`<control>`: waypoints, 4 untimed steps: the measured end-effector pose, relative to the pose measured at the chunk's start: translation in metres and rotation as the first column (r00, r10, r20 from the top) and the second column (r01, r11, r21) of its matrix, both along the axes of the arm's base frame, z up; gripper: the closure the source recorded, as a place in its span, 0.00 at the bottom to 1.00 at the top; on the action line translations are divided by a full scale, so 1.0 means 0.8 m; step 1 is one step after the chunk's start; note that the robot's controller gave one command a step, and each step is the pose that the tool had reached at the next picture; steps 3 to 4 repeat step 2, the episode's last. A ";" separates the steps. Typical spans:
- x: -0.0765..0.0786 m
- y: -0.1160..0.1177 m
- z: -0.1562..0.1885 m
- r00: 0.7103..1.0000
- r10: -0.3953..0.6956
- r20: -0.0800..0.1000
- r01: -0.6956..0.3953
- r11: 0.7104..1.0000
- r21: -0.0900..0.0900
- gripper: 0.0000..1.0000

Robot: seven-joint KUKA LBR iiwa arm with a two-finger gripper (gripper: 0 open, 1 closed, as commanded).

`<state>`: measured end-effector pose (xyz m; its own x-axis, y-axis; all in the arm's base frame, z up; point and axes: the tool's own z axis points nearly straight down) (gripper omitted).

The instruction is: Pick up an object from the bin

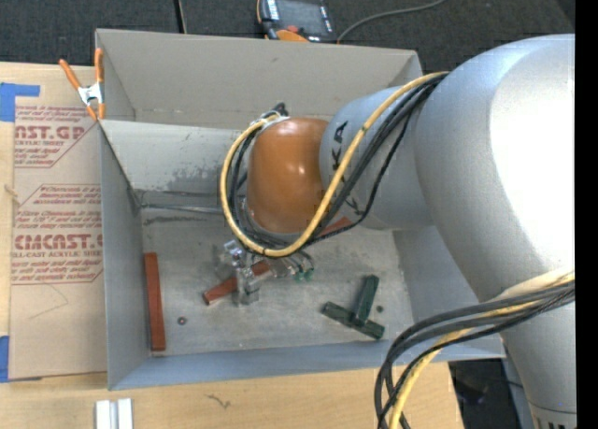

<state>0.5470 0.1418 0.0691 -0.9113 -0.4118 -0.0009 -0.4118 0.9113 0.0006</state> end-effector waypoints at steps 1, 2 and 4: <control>0.002 0.001 0.078 1.000 0.000 0.007 0.000 1.000 0.001 1.00; 0.005 0.003 0.151 1.000 0.000 0.008 0.000 1.000 0.002 1.00; 0.005 0.003 0.151 1.000 0.000 0.008 0.000 1.000 0.002 1.00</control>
Offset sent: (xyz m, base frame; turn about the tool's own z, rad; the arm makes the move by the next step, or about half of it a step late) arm 0.0001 0.0000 0.0591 0.0000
